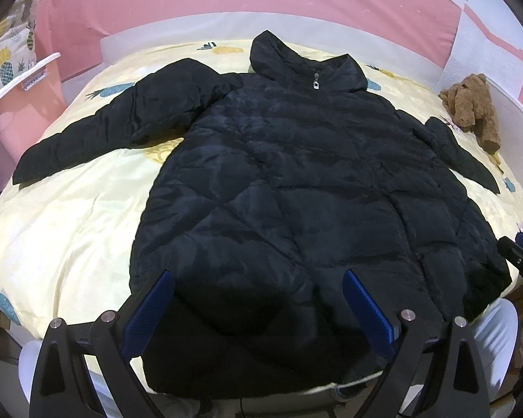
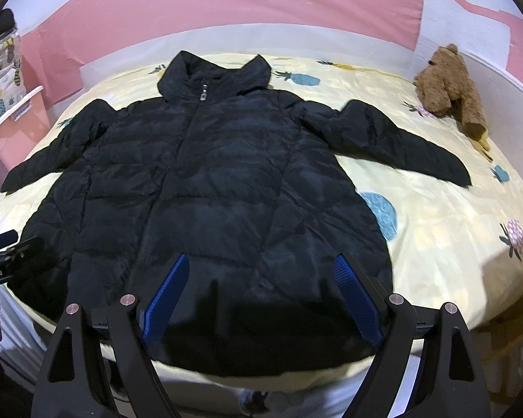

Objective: Fold large clothes

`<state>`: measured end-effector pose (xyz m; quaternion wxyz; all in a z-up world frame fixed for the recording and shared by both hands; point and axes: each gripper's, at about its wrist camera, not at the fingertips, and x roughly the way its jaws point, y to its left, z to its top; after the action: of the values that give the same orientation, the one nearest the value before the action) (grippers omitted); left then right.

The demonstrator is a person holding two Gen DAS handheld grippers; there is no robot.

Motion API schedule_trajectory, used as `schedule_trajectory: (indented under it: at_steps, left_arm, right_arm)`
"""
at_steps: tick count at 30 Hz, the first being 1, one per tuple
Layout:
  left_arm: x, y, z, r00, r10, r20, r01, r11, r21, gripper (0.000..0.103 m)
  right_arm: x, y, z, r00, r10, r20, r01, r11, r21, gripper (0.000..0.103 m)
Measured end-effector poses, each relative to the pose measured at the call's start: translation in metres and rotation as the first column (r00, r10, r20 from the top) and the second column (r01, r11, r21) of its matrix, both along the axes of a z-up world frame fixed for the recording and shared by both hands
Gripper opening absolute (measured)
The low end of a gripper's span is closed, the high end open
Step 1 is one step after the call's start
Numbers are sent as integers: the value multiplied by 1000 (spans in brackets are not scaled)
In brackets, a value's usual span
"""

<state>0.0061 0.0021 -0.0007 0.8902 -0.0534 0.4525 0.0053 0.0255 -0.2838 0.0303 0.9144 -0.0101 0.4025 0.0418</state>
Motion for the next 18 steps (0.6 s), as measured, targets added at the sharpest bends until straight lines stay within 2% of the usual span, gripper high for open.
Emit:
schedule_trajectory:
  at_steps: [5, 8, 11, 15, 17, 18]
  left_arm:
    - [20, 24, -1, 999, 40, 21, -39, 999, -15, 98]
    - [36, 48, -3, 996, 82, 30, -81, 996, -46, 98]
    - [50, 73, -4, 991, 127, 44, -125, 991, -44, 98]
    - [70, 114, -7, 976, 209, 65, -208, 978, -27, 96]
    - [81, 142, -11, 960, 270, 70, -269, 963, -15, 89]
    - [87, 157, -13, 951, 301, 71, -302, 953, -8, 89]
  right_arm:
    - [27, 22, 3, 997, 79, 22, -79, 997, 1, 85]
    - [45, 39, 4, 992, 123, 27, -123, 992, 3, 85]
    - [66, 60, 3, 984, 179, 27, -178, 984, -10, 85]
    - [90, 86, -3, 974, 226, 22, -225, 974, -39, 85]
    - [103, 95, -7, 971, 238, 16, -237, 970, -50, 85]
    - [107, 97, -8, 971, 239, 13, -238, 970, -55, 85]
